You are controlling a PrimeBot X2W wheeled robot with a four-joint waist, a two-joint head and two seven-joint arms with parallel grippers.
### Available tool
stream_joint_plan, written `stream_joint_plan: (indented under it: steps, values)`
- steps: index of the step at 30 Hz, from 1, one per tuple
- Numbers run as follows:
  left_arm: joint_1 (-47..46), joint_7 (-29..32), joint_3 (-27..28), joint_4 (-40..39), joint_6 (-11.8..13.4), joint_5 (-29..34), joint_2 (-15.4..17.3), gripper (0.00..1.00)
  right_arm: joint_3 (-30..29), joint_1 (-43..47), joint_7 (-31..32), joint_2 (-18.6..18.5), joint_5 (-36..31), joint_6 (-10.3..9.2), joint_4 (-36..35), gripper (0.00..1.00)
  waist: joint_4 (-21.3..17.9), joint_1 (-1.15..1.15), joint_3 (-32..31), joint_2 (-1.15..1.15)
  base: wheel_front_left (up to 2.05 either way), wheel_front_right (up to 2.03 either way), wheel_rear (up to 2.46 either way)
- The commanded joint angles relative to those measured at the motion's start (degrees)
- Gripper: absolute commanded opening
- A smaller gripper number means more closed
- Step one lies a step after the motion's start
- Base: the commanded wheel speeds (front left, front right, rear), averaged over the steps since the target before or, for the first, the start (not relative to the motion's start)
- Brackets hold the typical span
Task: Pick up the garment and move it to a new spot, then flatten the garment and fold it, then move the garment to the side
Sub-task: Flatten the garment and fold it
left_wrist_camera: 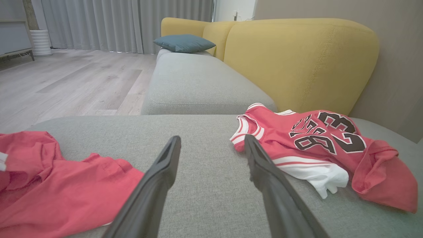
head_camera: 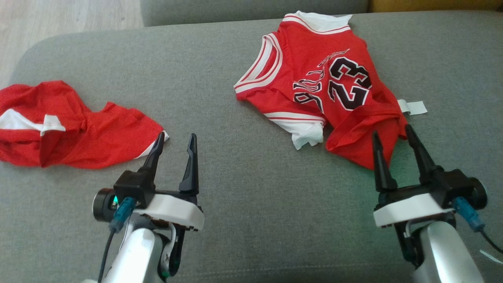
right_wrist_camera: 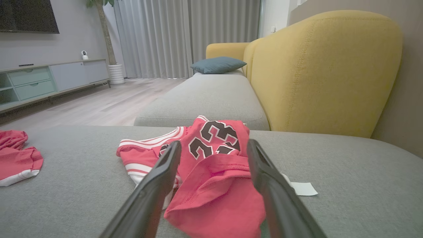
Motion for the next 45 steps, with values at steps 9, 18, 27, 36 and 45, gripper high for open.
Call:
stream_joint_plan:
  steps: [9,18,27,36,45]
  values:
    - [-2.7,-0.3,1.3,-1.5,-0.4,0.5,0.4,1.00,0.4,-5.4,4.9,0.1,3.9,0.37,4.8,1.00,2.9,0.00,2.4,0.00,0.00,0.00,0.00]
    - [-3.6,-0.3,0.7,-1.2,-0.2,0.3,0.4,1.00,1.9,-9.1,7.9,0.1,5.7,0.37,15.8,1.00,6.8,0.00,4.7,0.00,0.00,0.00,0.00]
    - [-3.8,-0.3,0.9,-1.0,-0.1,0.7,0.4,1.00,2.6,-14.2,3.5,0.1,7.8,0.37,22.7,0.00,7.1,0.00,5.4,0.00,0.00,0.00,0.00]
    - [-3.2,-0.3,2.5,-0.8,-0.5,1.7,0.4,1.00,1.6,-13.9,0.7,0.1,10.6,0.37,21.6,0.00,3.1,0.00,3.6,0.00,0.00,0.00,0.00]
    - [-2.0,-0.3,3.4,-1.2,-0.6,1.6,0.4,1.00,-6.5,-6.6,3.1,0.1,12.4,0.37,11.5,0.00,-2.7,0.00,1.6,0.00,0.00,0.00,0.00]
